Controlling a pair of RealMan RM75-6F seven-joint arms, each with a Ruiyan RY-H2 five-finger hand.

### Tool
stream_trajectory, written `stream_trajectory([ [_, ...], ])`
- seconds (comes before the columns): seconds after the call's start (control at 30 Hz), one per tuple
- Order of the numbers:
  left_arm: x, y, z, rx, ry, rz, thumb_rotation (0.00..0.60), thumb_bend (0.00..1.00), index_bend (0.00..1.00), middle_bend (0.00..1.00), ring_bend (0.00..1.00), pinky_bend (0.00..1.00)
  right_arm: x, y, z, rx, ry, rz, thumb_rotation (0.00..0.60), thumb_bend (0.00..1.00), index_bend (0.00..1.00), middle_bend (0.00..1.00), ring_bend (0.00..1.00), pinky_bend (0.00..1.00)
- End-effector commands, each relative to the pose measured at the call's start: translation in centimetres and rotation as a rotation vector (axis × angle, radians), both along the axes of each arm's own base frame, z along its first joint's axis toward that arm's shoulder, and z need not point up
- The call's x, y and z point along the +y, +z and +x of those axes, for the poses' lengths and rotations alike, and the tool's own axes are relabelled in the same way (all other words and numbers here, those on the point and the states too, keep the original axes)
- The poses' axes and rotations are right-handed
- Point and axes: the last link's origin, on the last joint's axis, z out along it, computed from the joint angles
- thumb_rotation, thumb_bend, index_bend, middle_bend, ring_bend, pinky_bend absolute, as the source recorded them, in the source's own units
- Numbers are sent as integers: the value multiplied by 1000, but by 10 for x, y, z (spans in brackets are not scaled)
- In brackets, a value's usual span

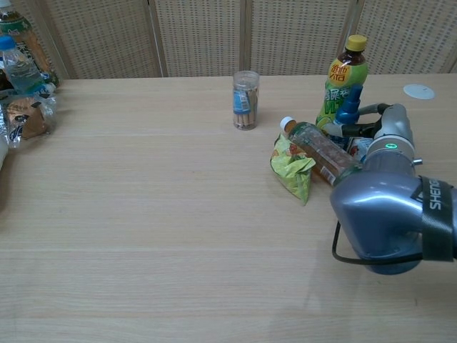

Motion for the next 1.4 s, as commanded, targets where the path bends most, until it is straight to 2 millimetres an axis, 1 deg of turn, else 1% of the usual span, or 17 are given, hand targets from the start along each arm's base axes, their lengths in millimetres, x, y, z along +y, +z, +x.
stream_trajectory([
  [0.03, 0, 0, 1, 1, -3, 0, 600, 0, 0, 0, 0, 0, -1, 1, 2, -7, -4, -10, 600, 0, 441, 0, 0, 0],
  [0.2, -1, 0, 0, 2, -3, 4, 600, 0, 0, 0, 0, 0, -2, 4, 2, -6, -6, -30, 600, 0, 562, 0, 0, 0],
  [0.3, -1, 0, 0, 3, -3, 4, 600, 0, 0, 0, 0, 0, -3, 6, 1, -9, -7, -44, 600, 0, 611, 0, 0, 0],
  [0.47, -1, 0, 1, 1, -8, 3, 600, 0, 0, 0, 0, 0, -3, 12, -4, 10, -3, -65, 600, 0, 646, 0, 0, 0],
  [0.6, -2, 0, 2, -1, -12, 2, 600, 0, 0, 0, 0, 0, -5, 23, -9, 33, 1, -96, 600, 0, 664, 0, 0, 0],
  [0.8, -1, -1, 4, -8, -22, -3, 600, 0, 0, 0, 0, 0, -7, 49, -12, 61, 8, -158, 600, 0, 668, 0, 0, 0],
  [1.03, -1, -3, 8, -20, -43, -16, 600, 0, 0, 0, 0, 0, -4, 91, -12, 82, 30, -238, 600, 0, 664, 0, 0, 0],
  [1.23, -1, -4, 10, -29, -52, -22, 600, 0, 0, 0, 0, 0, 3, 122, -7, 95, 53, -281, 600, 0, 660, 0, 0, 0],
  [1.4, -2, -5, 12, -34, -62, -27, 600, 0, 0, 0, 0, 0, 7, 146, 3, 92, 80, -313, 600, 0, 658, 0, 0, 0],
])
